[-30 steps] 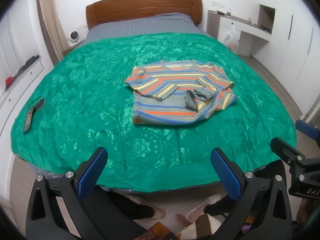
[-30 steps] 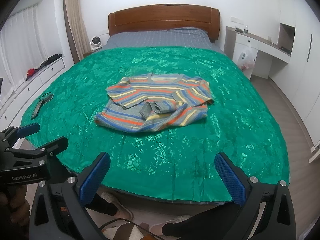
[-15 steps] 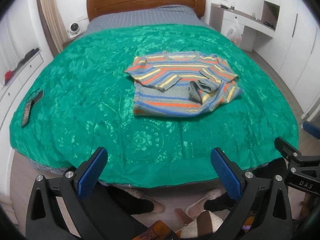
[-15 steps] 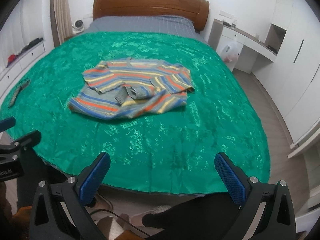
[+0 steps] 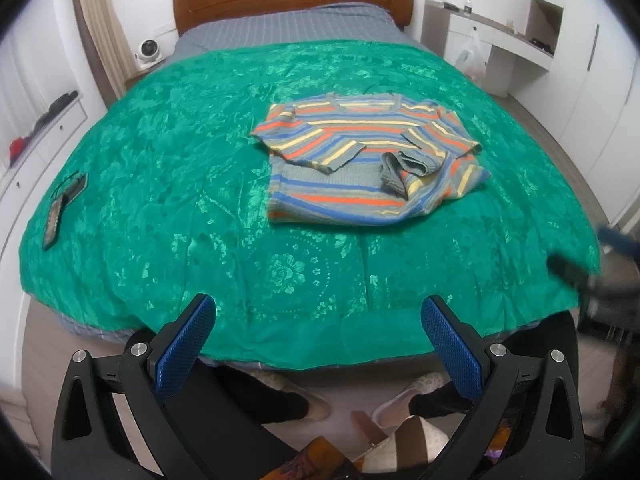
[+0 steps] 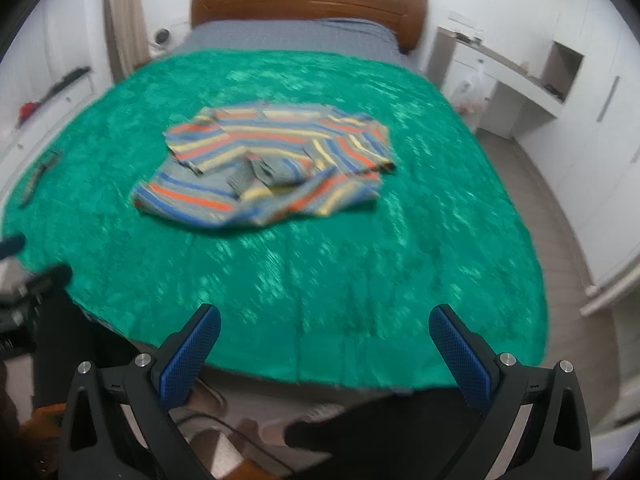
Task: Fold small clothes
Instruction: 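Grasp the side edge of the striped sweater with the right gripper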
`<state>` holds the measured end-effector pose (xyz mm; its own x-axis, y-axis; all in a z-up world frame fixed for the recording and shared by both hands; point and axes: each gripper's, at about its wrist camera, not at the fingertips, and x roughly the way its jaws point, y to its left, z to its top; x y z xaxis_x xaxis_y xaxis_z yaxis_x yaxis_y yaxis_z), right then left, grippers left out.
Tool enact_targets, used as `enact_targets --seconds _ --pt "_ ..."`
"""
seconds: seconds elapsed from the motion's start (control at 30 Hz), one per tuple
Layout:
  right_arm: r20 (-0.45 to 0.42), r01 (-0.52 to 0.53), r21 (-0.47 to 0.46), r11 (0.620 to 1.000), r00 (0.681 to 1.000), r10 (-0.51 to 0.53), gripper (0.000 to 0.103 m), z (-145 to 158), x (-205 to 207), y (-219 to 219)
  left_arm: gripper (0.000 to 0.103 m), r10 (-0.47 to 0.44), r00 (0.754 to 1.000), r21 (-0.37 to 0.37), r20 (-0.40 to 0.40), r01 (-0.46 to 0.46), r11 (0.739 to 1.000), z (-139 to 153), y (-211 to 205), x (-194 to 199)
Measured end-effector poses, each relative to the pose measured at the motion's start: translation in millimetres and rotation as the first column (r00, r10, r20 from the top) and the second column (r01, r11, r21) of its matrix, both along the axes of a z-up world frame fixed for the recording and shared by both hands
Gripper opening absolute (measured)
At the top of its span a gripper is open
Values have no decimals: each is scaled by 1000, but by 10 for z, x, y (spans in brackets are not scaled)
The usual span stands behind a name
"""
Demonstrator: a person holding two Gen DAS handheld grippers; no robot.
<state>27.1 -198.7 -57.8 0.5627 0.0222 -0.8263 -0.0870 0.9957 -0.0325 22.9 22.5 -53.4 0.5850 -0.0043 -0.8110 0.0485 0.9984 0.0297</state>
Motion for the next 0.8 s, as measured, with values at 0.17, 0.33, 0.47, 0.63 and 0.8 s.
enact_targets --seconds 0.17,0.33,0.47,0.63,0.8 --pt "138 -111 54 992 985 103 103 12 536 -93 103 24 1000 -18 15 -24 1000 12 88 -38" --pt "-49 -174 209 962 981 188 101 -529 1446 39 103 57 998 -6 18 -57 998 37 178 -86" --pt "-186 -29 441 897 975 123 94 -937 1939 -5 103 93 995 -3 35 -93 996 79 295 -131" --pt "-341 159 502 850 940 26 85 -1383 2334 0 103 127 992 -16 12 -126 992 21 428 -137" --pt "-293 113 461 880 955 31 20 -1302 2263 4 103 142 990 -13 -4 -142 990 -54 488 -144"
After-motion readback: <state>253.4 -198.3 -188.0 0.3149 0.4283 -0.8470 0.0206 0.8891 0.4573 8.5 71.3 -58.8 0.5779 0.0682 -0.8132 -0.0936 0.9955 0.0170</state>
